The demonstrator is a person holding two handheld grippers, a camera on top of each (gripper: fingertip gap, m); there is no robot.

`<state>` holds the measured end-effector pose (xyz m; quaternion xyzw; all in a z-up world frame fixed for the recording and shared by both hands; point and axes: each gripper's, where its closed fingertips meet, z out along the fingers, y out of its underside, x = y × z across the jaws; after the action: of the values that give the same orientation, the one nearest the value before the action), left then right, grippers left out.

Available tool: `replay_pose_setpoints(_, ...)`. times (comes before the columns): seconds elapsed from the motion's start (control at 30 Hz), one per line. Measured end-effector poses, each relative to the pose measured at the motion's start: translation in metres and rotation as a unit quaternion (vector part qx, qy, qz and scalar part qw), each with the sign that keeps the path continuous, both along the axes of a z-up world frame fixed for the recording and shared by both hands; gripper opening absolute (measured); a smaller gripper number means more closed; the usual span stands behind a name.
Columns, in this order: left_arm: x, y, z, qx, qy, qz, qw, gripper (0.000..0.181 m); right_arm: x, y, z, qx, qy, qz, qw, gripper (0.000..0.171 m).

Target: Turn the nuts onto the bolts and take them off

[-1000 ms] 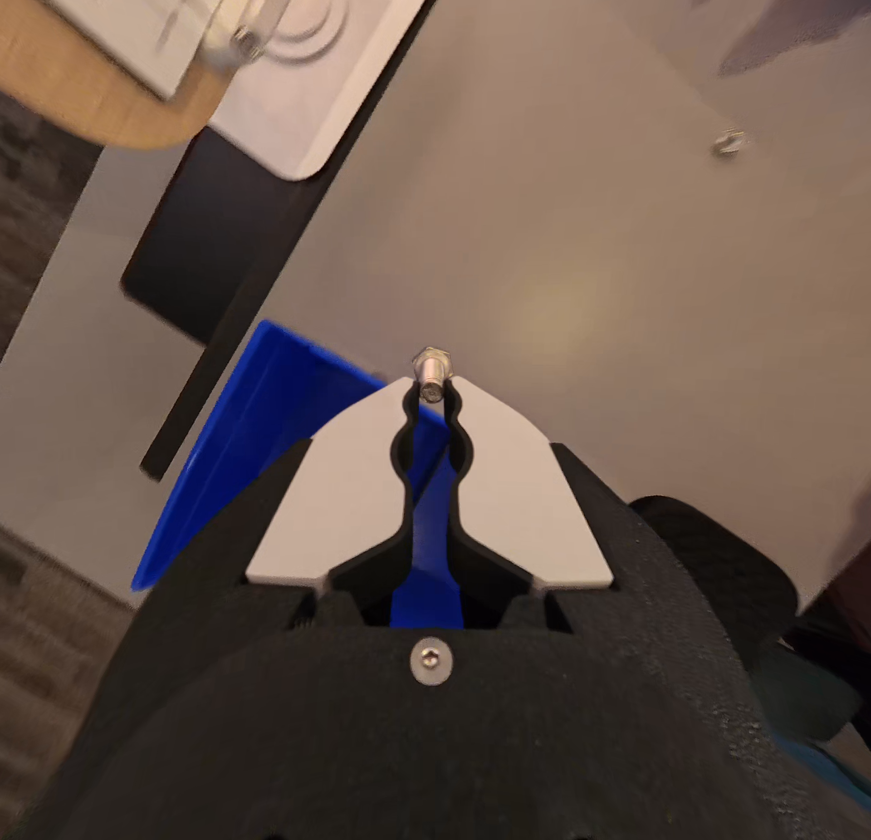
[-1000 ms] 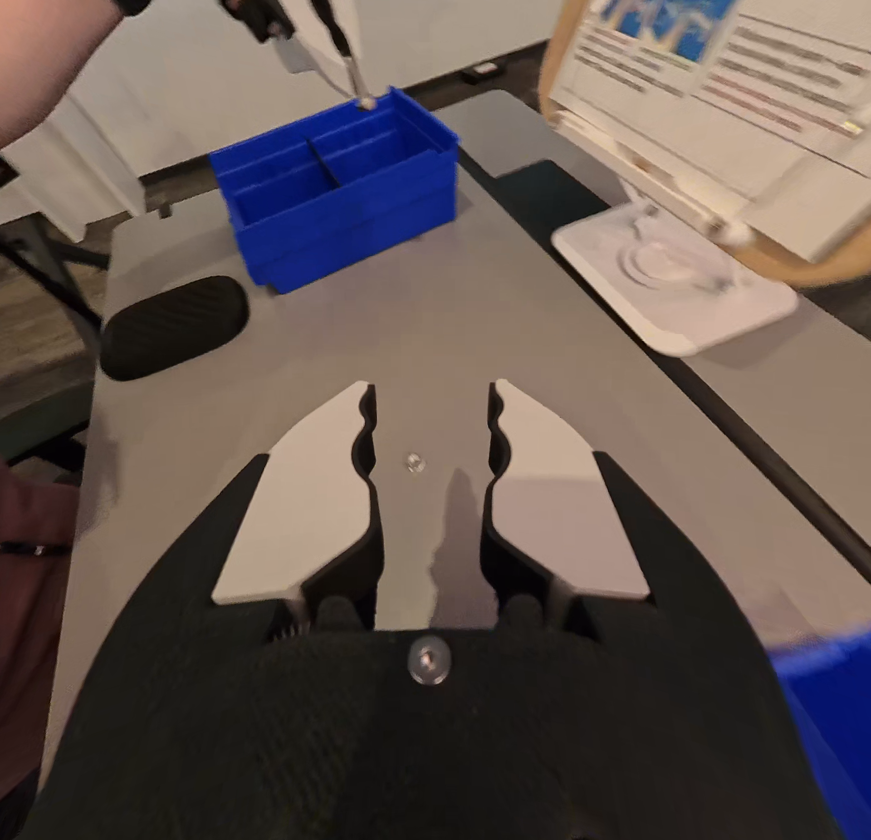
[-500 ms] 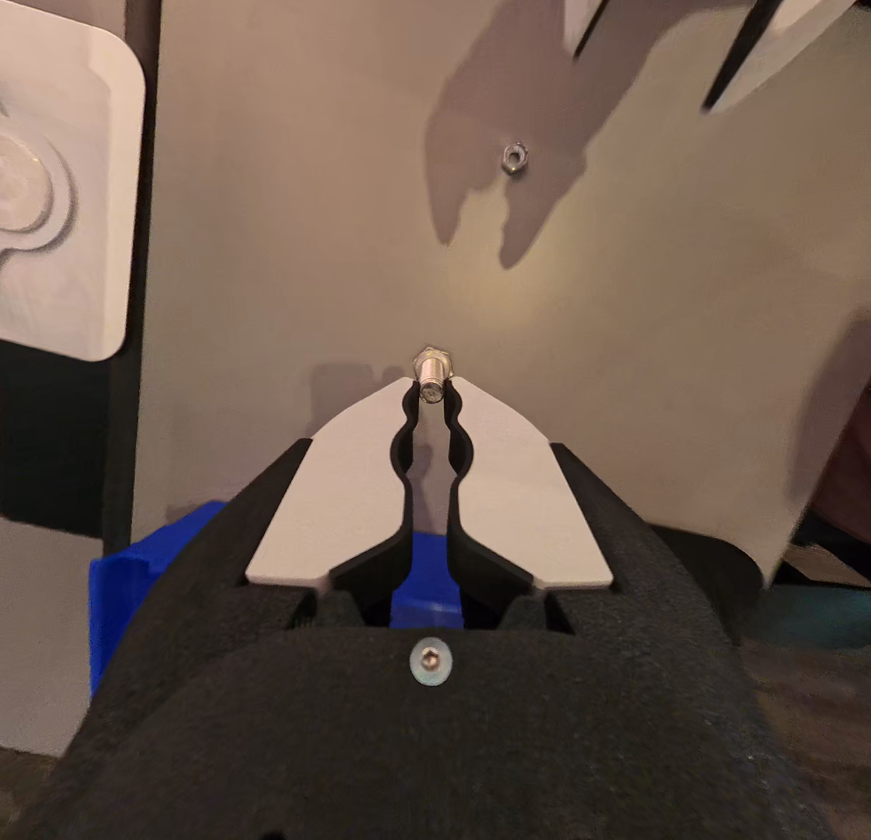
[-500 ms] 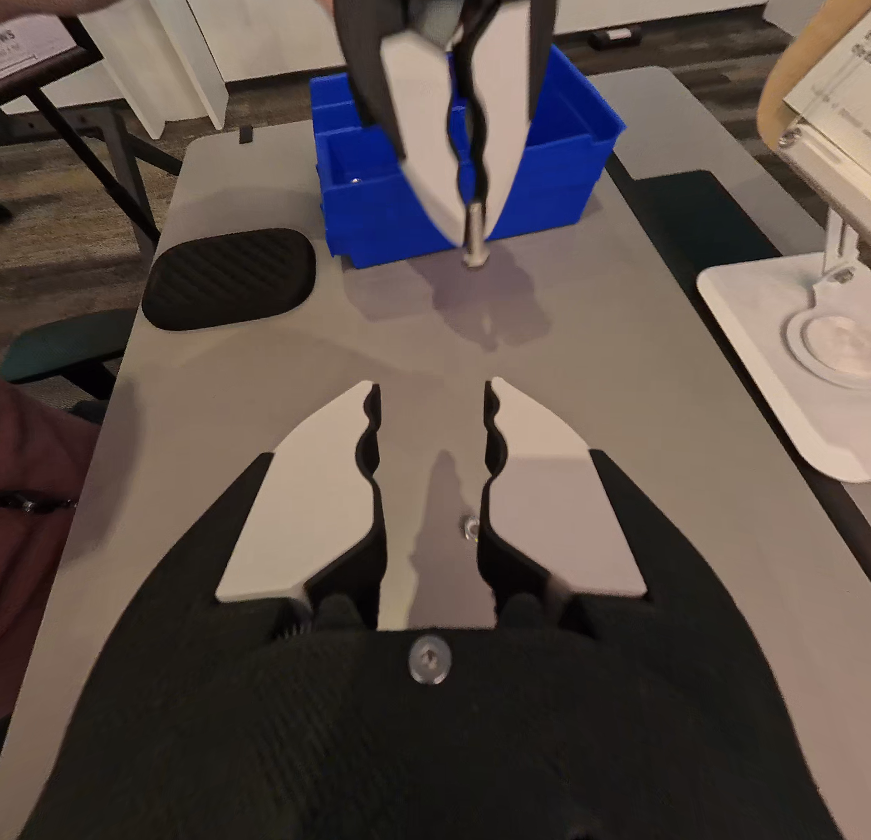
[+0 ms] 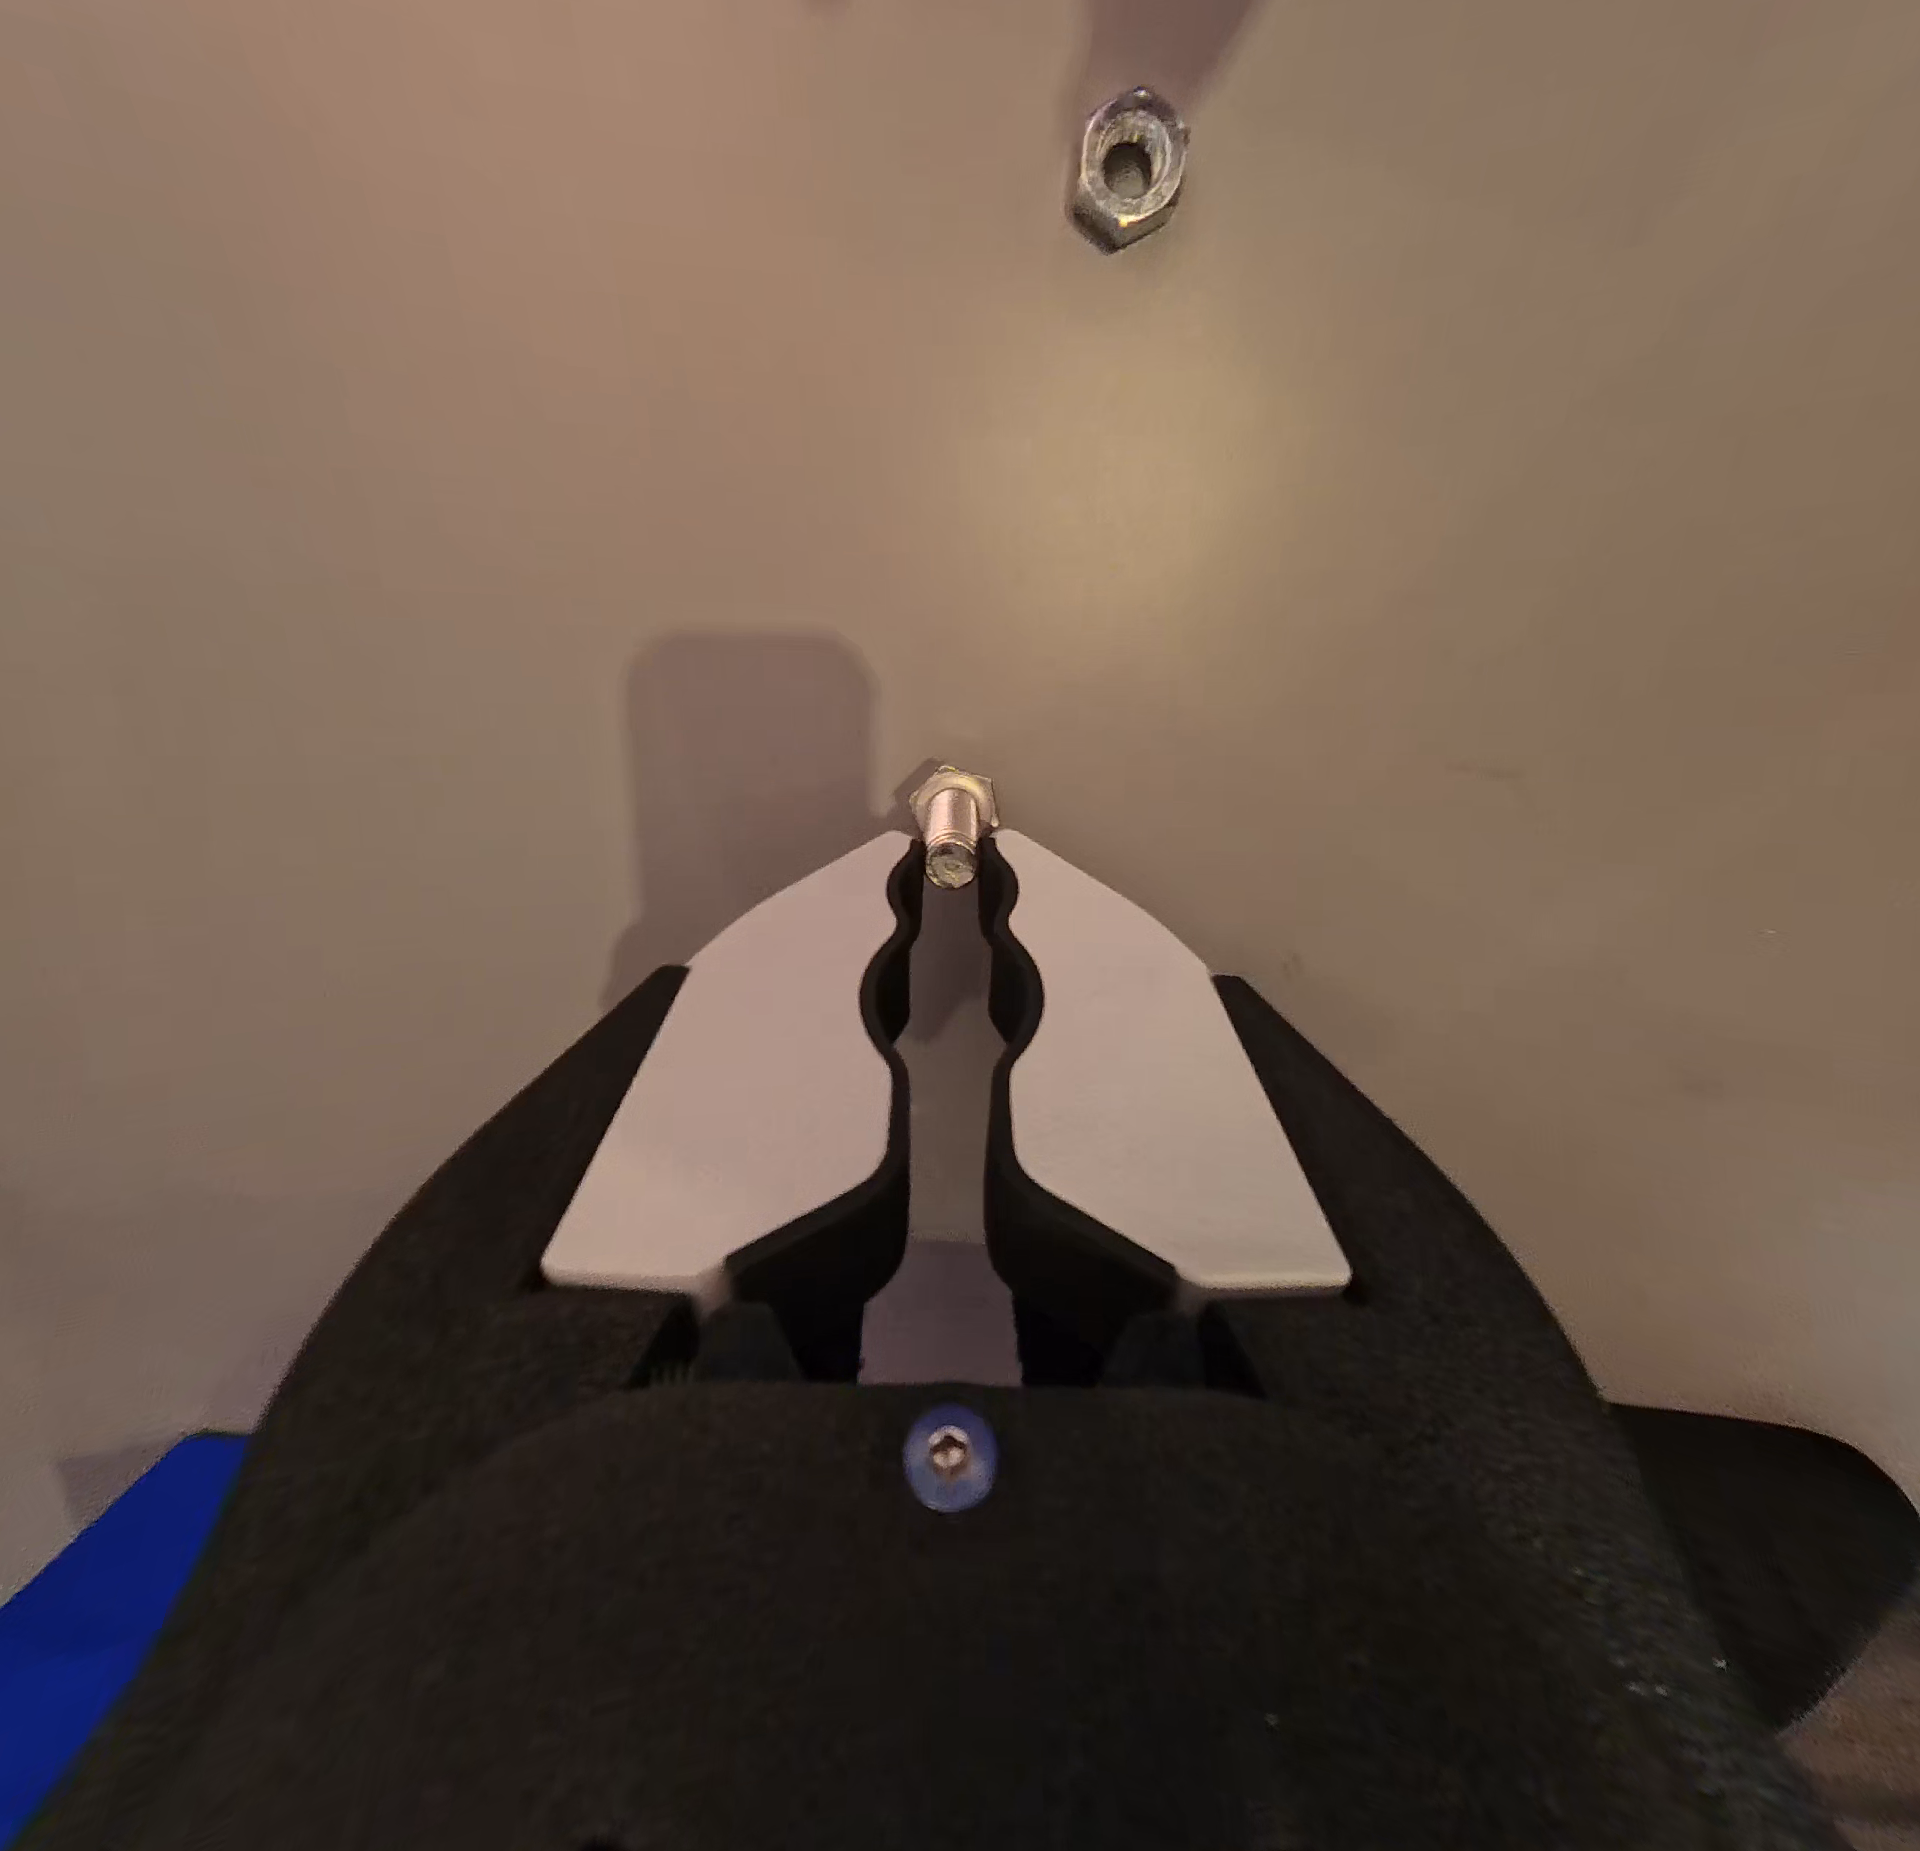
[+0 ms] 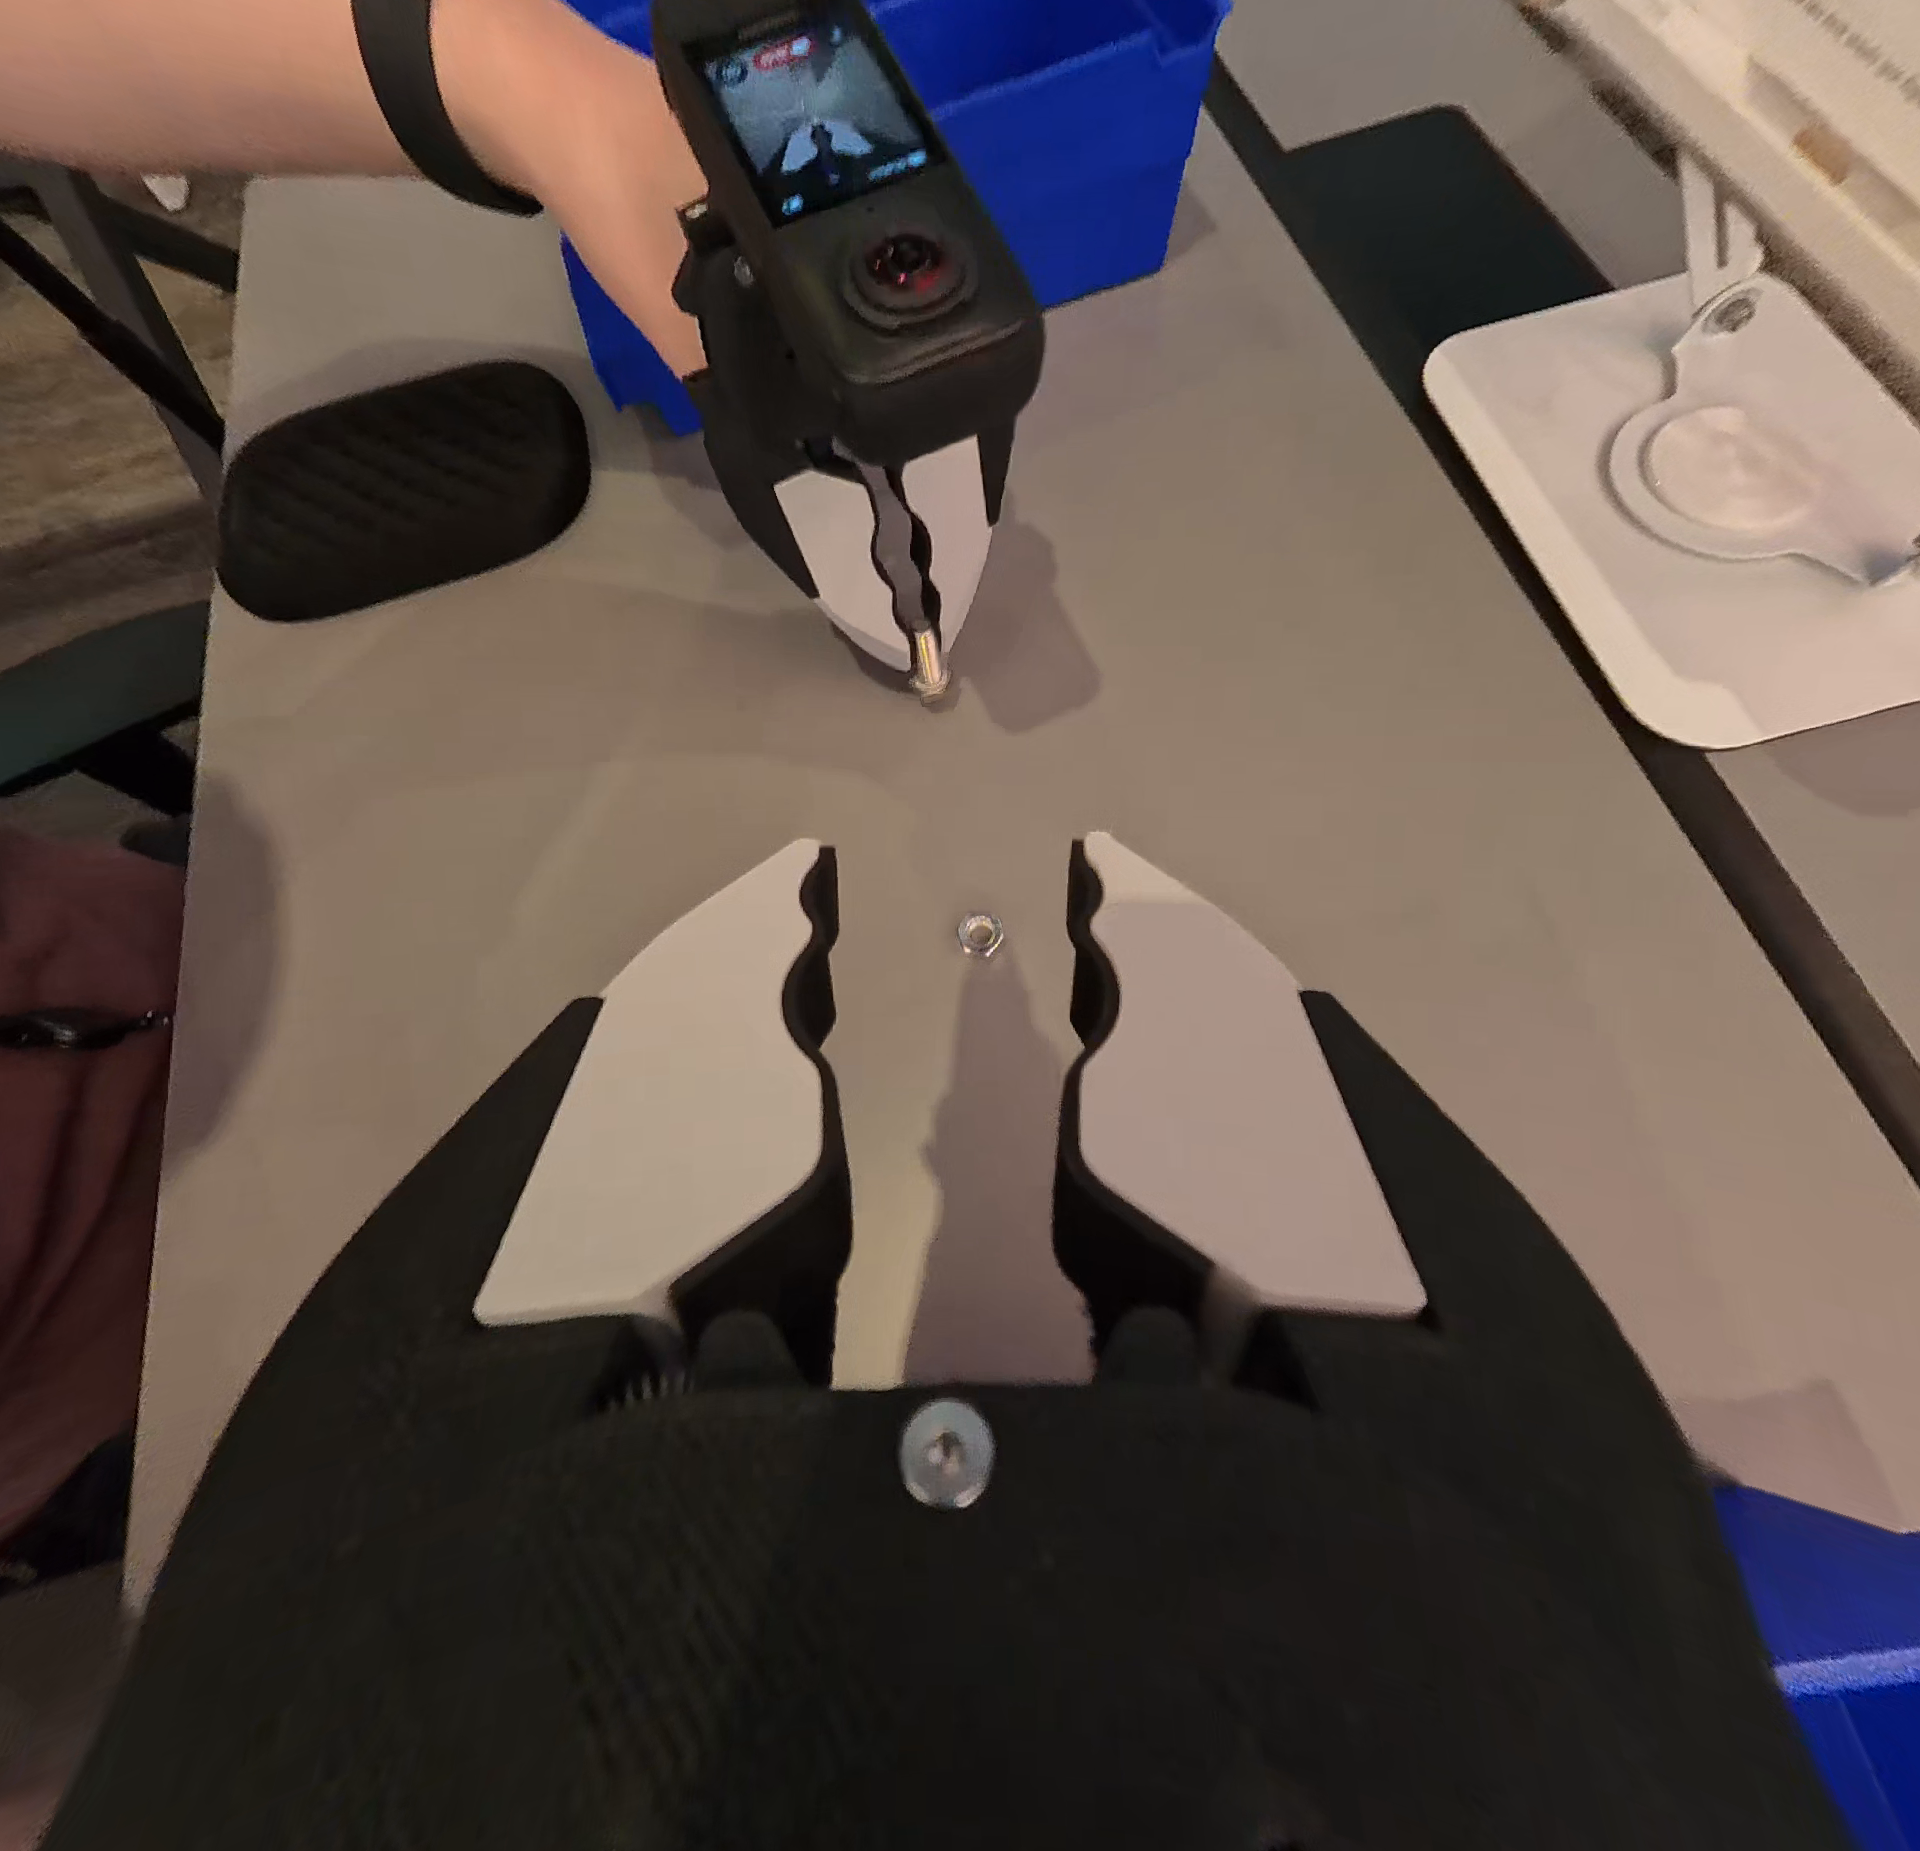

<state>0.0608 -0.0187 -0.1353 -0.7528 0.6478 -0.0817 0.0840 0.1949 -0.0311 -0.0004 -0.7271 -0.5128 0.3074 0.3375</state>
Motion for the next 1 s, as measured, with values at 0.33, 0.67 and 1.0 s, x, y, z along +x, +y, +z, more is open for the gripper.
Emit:
replay_pose_setpoints(0.33, 0.003, -0.001, -0.010, -0.014, -0.006, -0.009, 1.000, 0.010, -0.008, 0.000, -0.009, 0.011, -0.028, 0.013, 0.999, 0.043)
replay_pose_setpoints(0.67, 0.003, 0.001, -0.013, -0.019, -0.014, -0.004, 1.000, 0.014, -0.003, 0.003, -0.009, 0.005, -0.021, 0.005, 1.000, 0.043)
replay_pose_setpoints(1.0, 0.002, 0.000, -0.008, -0.024, -0.020, 0.004, 1.000, 0.031, -0.003, 0.004, -0.011, 0.003, -0.025, 0.005, 1.000, 0.043)
